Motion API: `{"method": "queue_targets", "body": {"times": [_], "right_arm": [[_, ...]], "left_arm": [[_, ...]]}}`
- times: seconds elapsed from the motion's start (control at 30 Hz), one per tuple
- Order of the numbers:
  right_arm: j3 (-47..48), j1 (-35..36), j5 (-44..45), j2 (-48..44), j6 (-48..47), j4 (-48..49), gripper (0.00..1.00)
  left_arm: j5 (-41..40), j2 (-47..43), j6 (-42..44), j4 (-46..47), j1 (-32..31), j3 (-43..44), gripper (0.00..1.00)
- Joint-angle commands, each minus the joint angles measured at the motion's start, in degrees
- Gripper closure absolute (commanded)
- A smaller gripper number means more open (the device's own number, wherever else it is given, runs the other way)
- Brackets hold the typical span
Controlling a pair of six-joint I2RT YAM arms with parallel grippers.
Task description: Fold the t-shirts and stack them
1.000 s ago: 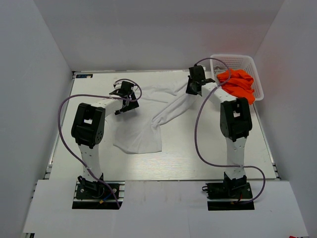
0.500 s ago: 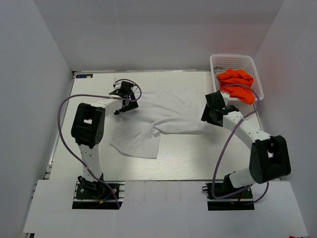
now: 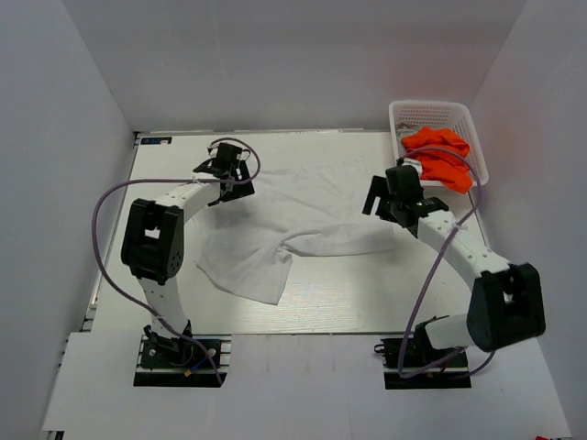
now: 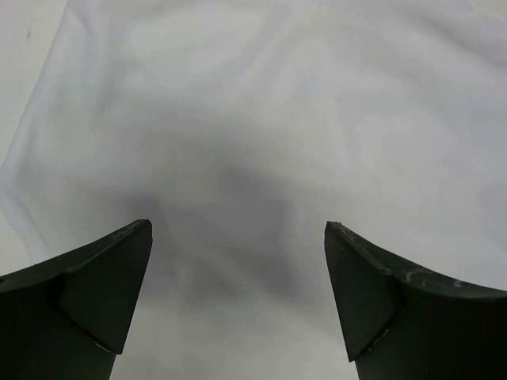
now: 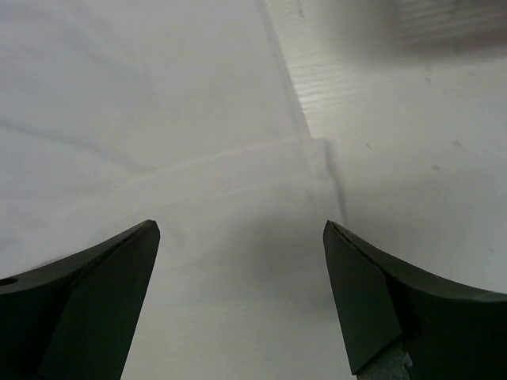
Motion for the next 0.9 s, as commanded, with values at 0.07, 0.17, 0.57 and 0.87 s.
{"method": "queue_targets", "body": {"times": [0.07, 0.17, 0.57, 0.87], "right_arm": [[7.2, 0.9, -11.9, 11.4, -5.2, 11.2, 0.1], [14.0, 1.0, -14.0, 19.7, -6.6, 10.5, 0.1], [16.5, 3.1, -11.5, 30.8, -8.0, 6.5, 0.1], [23.0, 2.3, 0.7, 37.8, -3.7, 2.3, 0.1]], "left_arm": [[2.8, -11.8, -2.2, -1.1, -0.8, -9.7, 0.0], [3.4, -14.3, -3.0, 1.5, -0.8, -15.2, 0.0], [-0.9, -5.0, -4.1, 4.3, 0.4, -15.3, 0.0], [-9.5, 9.6, -2.3, 2.1, 1.5, -0.7, 0.0]]}}
